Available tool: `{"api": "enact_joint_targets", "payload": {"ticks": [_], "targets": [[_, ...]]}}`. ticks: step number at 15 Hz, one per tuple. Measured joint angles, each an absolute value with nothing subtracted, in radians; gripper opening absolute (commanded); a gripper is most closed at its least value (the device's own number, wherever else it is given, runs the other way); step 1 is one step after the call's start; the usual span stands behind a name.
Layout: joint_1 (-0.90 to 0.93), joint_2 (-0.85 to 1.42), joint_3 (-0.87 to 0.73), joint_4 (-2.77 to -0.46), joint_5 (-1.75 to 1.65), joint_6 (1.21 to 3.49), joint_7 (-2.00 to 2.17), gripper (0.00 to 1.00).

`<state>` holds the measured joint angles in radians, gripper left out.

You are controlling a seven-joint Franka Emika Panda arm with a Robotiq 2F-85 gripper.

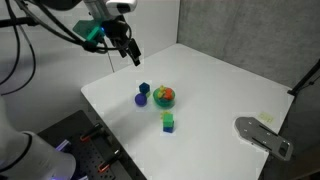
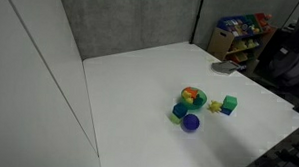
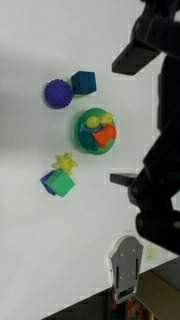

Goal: Pick up the blue block on the left and put it in the bowl

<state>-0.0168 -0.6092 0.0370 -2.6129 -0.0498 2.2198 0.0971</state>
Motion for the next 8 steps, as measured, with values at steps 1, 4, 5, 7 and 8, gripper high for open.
{"api": "enact_joint_targets", "payload": {"ticks": [1, 4, 5, 7, 8], "targets": [[-0.007, -0.575, 0.037, -2.588, -0.045, 2.22, 0.096, 1.0], [0.02, -0.459, 0.038, -2.511, -0.025, 2.22, 0.09, 1.0], [0.03, -0.416, 0.038, -2.483, -0.016, 2.22, 0.084, 1.0], [0.05, -0.328, 0.038, -2.427, 0.004, 2.22, 0.069, 1.0], [0.059, -0.288, 0.04, -2.402, 0.011, 2.22, 0.065, 1.0]]}}
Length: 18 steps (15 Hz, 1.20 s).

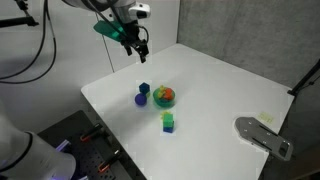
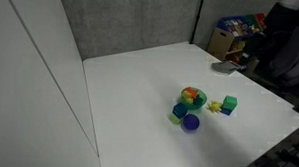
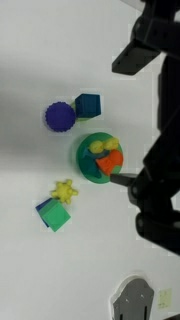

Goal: Pick up the blue block on the left and put it in the bowl

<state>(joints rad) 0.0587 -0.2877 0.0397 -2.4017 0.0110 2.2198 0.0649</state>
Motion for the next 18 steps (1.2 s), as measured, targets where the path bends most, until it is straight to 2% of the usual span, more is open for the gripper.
{"api": "enact_joint_targets", "payload": {"ticks": [10, 18], "targets": [[0.105, 0.098, 0.089, -2.189, 0.021, 2.232, 0.08, 1.0], [0.172, 0.38, 0.095, -2.069, 0.02, 2.331, 0.268, 1.0]]}}
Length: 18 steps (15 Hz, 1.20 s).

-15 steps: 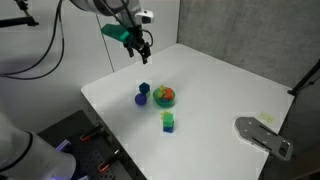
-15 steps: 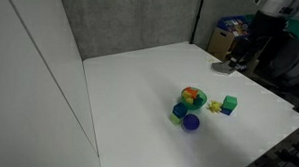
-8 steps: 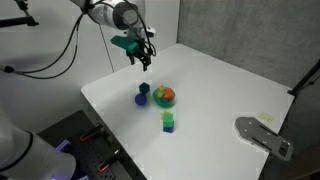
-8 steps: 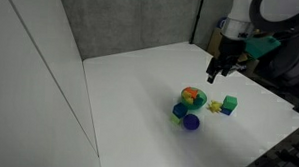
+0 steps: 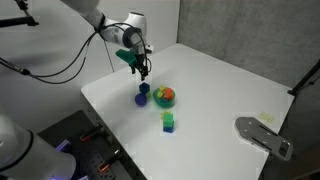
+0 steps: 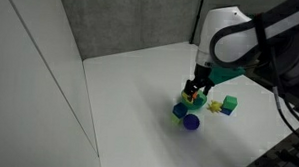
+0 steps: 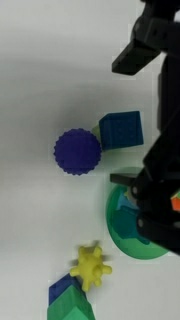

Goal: Pick up the blue block on the left and put it in the bowl

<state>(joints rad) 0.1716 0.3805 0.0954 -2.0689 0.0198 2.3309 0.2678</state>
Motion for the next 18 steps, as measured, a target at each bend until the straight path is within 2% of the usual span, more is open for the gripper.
{"api": "enact_joint_targets", "payload": {"ticks": [7, 18], "targets": [[0.258, 0.585, 0.032, -1.934, -0.034, 2.407, 0.405, 1.0], [0.272, 0.749, 0.014, -1.745, -0.061, 2.293, 0.346, 1.0]]}}
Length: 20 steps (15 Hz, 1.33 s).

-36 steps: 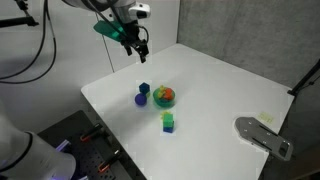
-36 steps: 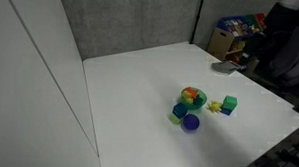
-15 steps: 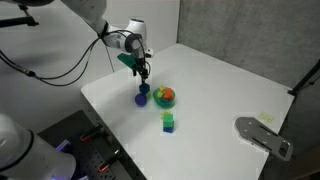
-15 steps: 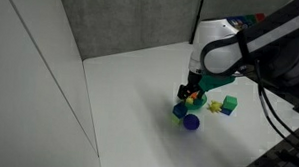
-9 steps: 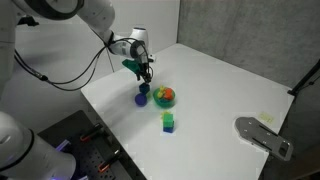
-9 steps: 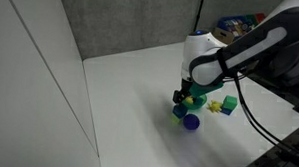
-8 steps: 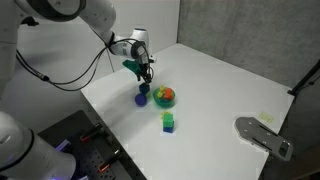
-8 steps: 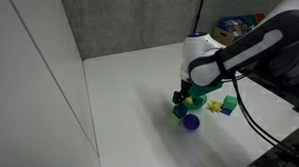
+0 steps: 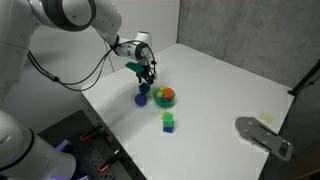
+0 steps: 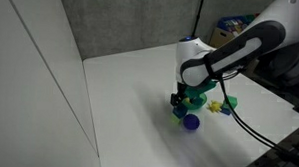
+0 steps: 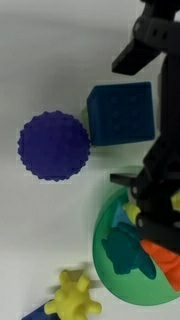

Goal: Pick up the blue block on the left and put it in the bowl

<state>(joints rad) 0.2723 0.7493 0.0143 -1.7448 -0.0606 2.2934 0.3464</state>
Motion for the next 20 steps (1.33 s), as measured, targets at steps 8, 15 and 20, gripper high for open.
{"api": "enact_joint_targets", "payload": {"ticks": [8, 15, 20], "targets": [[0.283, 0.854, 0.015, -1.621, -0.061, 2.225, 0.345, 0.6], [0.286, 0.856, 0.019, -1.531, -0.057, 2.102, 0.346, 0.31], [0.256, 0.808, 0.014, -1.49, -0.048, 2.007, 0.346, 0.31]]}}
